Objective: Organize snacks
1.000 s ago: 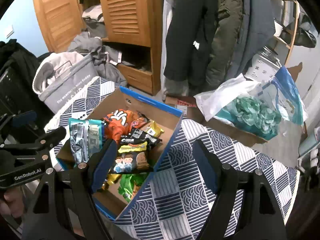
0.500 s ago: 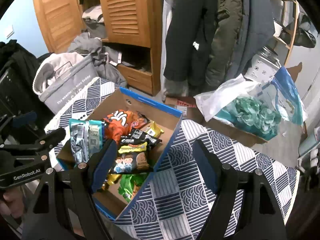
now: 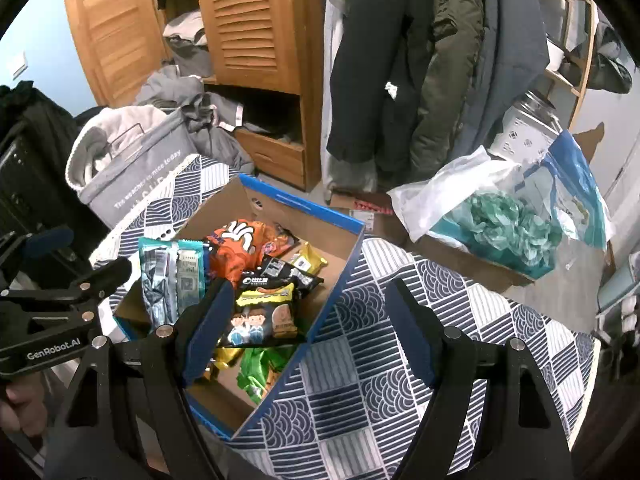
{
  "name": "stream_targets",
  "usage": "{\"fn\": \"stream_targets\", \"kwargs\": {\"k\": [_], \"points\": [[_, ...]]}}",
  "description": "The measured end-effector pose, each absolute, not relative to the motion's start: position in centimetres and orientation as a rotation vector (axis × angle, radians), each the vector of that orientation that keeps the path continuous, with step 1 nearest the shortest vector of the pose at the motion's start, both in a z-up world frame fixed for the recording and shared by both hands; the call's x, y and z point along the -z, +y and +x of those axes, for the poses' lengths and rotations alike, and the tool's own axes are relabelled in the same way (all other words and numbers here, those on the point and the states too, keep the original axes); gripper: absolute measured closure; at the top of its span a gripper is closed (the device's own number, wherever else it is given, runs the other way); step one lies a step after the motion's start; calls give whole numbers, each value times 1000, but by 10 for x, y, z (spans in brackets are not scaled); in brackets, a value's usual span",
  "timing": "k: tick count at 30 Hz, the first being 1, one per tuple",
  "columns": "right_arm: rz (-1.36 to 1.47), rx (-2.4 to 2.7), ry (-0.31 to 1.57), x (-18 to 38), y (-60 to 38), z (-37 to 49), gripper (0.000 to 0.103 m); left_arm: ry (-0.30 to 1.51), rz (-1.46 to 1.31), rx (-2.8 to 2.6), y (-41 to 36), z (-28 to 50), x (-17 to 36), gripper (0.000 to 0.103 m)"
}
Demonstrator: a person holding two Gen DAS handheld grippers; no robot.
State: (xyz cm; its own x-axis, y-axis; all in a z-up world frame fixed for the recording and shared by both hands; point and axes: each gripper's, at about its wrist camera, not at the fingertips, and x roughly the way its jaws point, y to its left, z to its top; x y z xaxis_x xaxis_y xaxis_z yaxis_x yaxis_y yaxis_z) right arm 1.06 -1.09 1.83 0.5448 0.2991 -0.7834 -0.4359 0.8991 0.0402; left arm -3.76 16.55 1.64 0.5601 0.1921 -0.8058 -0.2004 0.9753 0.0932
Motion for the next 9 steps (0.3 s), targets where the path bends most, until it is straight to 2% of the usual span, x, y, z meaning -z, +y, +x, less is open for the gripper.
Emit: {"fn": "stream_targets", "kwargs": {"k": [9], "points": [[-167, -438, 894, -18, -11, 11, 26, 953, -13, -226, 162, -38, -14, 14]]}}
